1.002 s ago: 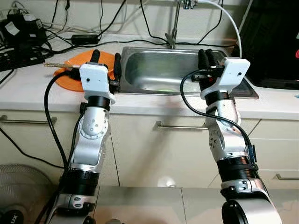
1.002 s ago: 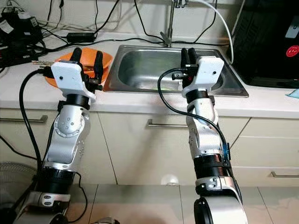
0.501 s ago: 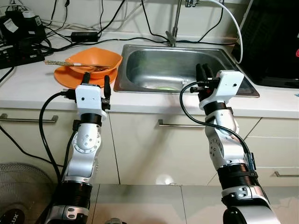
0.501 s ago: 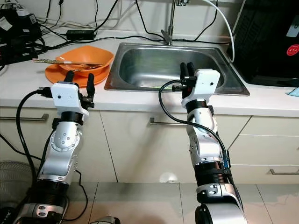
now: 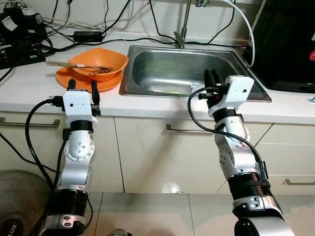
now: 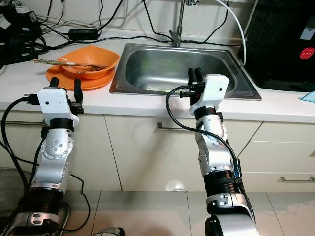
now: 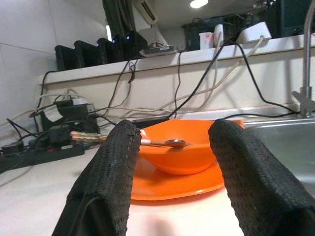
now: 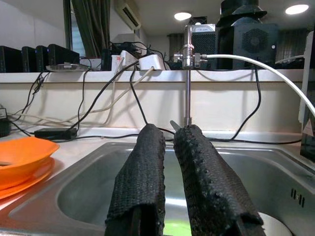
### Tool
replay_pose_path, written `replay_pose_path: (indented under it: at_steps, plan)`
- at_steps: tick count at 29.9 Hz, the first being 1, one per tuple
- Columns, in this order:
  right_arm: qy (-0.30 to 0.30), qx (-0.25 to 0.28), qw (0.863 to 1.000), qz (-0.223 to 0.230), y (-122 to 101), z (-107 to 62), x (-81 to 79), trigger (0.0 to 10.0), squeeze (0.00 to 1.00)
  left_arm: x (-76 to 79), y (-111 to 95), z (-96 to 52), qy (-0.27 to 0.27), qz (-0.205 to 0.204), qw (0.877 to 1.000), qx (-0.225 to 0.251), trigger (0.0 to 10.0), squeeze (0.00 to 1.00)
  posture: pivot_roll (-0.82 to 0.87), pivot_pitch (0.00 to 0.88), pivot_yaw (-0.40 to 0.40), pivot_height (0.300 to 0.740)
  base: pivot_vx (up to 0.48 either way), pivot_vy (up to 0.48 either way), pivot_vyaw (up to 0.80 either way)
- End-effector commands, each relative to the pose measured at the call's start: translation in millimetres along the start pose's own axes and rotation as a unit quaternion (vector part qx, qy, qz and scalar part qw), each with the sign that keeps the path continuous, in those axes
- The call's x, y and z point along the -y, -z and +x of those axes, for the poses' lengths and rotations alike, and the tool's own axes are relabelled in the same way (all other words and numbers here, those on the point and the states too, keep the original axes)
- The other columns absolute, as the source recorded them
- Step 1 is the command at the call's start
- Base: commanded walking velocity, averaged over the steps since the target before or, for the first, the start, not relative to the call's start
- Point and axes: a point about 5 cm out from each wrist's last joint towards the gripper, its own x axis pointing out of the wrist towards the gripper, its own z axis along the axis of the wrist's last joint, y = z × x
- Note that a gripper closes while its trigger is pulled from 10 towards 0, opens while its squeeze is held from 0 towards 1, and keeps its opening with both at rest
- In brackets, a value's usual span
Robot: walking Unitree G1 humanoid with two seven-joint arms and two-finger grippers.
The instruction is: Kitchen organization
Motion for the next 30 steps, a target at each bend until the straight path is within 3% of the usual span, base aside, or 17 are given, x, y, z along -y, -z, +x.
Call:
replay_pose_path:
  at_steps: [1, 30]
  plan:
    - [-0.001, -0.008, 1.0, 0.002, 1.9, -0.4, 1.5, 10.0, 0.0, 4.8, -6.7, 2.5, 0.002, -0.001, 1.0, 0.015, 10.0, 0.0, 0.1, 0.055, -0.032, 0.74, 0.251, 0.0, 0.0]
    - [-0.017, -0.007, 1.0, 0.012, 2.3, -0.3, -1.9, 10.0, 0.0, 9.9, -10.7, 0.7, 0.01, -0.002, 1.0, 0.024, 10.0, 0.0, 0.1, 0.054, -0.033, 0.74, 0.275, 0.0, 0.0]
